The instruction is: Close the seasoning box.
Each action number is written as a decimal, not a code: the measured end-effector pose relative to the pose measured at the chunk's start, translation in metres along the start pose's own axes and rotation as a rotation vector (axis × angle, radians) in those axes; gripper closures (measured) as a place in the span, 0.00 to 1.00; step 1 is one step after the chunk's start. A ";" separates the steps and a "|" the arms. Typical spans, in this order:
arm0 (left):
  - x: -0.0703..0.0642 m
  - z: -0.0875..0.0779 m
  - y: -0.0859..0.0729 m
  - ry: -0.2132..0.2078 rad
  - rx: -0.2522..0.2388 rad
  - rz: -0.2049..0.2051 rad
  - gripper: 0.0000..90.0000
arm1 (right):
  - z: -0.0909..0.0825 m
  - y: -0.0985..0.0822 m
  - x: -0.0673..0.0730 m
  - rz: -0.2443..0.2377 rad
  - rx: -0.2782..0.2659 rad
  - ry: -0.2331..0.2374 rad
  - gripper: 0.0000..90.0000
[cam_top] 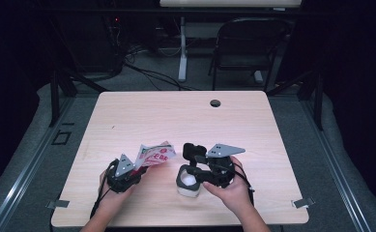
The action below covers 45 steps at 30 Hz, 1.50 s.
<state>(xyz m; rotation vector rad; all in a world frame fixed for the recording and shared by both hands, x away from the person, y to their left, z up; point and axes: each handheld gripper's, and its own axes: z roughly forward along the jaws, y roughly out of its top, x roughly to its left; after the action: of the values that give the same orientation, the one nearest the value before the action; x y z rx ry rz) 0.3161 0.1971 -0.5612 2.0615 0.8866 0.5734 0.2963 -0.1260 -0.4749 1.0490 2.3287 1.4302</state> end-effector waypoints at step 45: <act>0.072 -0.037 -0.022 0.357 0.035 -0.228 0.80 | 0.004 -0.002 0.001 -0.028 0.014 -0.015 0.53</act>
<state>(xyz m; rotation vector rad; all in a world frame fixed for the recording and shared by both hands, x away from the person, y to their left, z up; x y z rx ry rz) 0.3306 0.2792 -0.5514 1.8834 1.3268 0.8177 0.2966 -0.1237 -0.4786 1.0222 2.3368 1.3939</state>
